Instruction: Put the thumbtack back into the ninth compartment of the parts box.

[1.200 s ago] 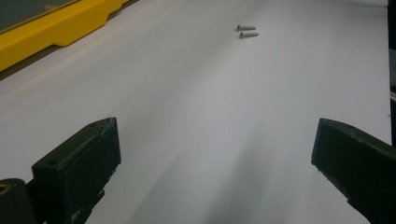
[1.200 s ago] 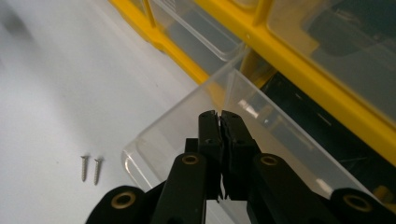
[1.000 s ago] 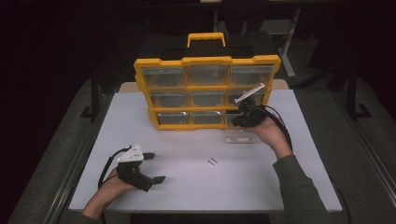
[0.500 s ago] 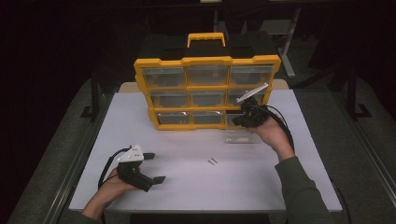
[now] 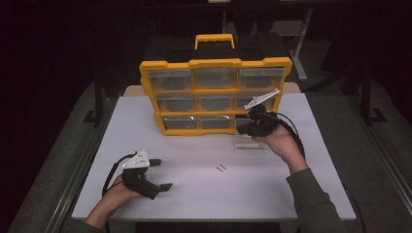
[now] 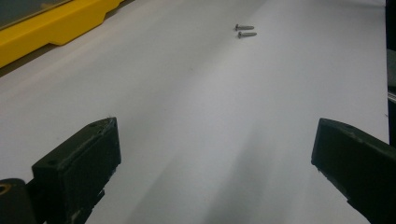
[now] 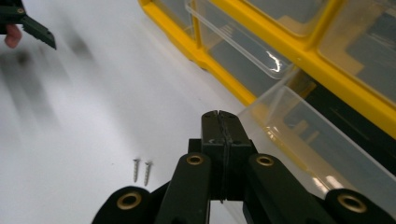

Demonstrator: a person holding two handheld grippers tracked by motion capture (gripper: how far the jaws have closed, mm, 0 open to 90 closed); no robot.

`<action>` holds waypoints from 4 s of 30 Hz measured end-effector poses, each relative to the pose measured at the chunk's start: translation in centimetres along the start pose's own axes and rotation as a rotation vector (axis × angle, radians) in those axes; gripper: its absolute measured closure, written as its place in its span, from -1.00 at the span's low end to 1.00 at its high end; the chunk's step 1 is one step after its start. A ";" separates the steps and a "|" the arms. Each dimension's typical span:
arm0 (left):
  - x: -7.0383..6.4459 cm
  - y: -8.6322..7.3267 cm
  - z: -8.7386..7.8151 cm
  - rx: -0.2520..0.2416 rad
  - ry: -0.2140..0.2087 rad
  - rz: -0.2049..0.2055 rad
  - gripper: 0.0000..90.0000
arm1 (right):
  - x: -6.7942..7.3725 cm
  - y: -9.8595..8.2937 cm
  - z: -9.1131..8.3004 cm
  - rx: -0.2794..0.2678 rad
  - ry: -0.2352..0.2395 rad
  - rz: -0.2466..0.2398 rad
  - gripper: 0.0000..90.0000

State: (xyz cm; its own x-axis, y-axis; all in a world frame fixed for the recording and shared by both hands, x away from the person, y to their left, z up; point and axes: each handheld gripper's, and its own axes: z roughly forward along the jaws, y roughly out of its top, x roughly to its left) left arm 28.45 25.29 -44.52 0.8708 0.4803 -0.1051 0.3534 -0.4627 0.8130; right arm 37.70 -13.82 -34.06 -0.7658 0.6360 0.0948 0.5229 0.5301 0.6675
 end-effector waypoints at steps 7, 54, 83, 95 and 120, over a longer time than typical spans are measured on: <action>0.0 0.0 0.0 -0.001 -0.001 -0.002 -0.97 | 0.9 -0.5 0.3 0.002 0.022 -0.011 0.97; 0.0 0.0 -0.1 -0.002 -0.004 -0.015 -0.97 | 4.8 -4.3 4.5 0.046 0.028 -0.064 0.64; 0.0 0.0 0.1 0.004 -0.003 -0.015 -0.97 | 5.8 -5.4 8.9 0.118 0.046 -0.084 0.70; 0.0 0.0 0.1 0.011 -0.003 -0.011 -0.97 | 6.0 -5.6 9.5 0.139 0.032 -0.094 0.75; -0.1 0.0 0.2 0.009 -0.005 -0.013 -0.97 | 6.2 -5.5 9.6 0.146 0.002 -0.097 0.92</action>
State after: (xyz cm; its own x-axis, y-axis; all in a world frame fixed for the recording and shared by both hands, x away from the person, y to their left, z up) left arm 28.44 25.11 -44.63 0.8680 0.4822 -0.1183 0.3672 -0.4632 0.8066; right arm 33.63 -7.43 -44.27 -0.8162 0.5766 0.0369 0.4950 0.6649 0.5594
